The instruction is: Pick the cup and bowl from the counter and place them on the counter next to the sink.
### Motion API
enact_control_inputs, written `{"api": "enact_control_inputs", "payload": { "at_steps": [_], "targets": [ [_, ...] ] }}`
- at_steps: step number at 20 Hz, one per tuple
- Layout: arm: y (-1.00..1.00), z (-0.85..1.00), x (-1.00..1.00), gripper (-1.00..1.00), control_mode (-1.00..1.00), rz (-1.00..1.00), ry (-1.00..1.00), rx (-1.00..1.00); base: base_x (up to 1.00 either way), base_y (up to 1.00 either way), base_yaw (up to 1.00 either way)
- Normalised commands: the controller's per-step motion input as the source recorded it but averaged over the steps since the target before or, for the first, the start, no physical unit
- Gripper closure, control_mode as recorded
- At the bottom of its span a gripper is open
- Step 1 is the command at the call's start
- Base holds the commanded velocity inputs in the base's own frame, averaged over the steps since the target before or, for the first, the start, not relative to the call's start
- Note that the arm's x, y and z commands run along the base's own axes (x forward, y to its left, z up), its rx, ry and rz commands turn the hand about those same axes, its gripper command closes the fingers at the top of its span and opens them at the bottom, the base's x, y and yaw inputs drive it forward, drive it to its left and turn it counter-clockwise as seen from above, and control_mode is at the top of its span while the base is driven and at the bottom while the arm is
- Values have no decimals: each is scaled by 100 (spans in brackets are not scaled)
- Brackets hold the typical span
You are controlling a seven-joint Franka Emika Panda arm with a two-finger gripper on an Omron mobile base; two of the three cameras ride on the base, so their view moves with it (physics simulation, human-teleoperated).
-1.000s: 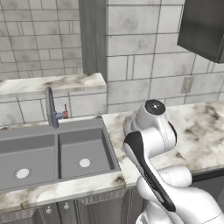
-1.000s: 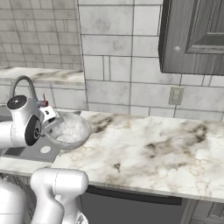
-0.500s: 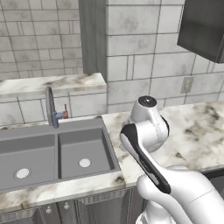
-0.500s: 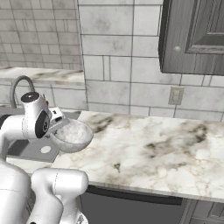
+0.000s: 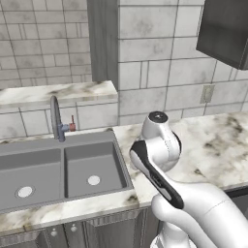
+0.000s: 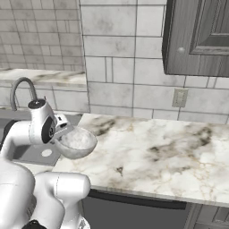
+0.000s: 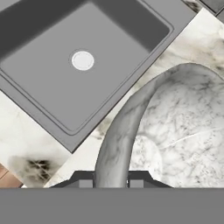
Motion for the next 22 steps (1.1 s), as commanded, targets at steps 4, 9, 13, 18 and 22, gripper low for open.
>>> {"api": "enact_control_inputs", "payload": {
  "at_steps": [4, 9, 13, 18, 22],
  "targets": [
    [0, -33, 15, 100, -100, 0, 0, 0, 0, 0, 0],
    [0, -35, 14, 100, -100, 0, 0, 0, 0, 0, 0],
    [0, -39, 14, 100, -100, 0, 0, 0, 0, 0, 0],
    [0, -42, 12, 100, -100, 0, 0, -1, 0, 0, 0],
    [0, -18, 2, 100, -100, 0, 0, 0, 0, 0, 0]
  ]
}}
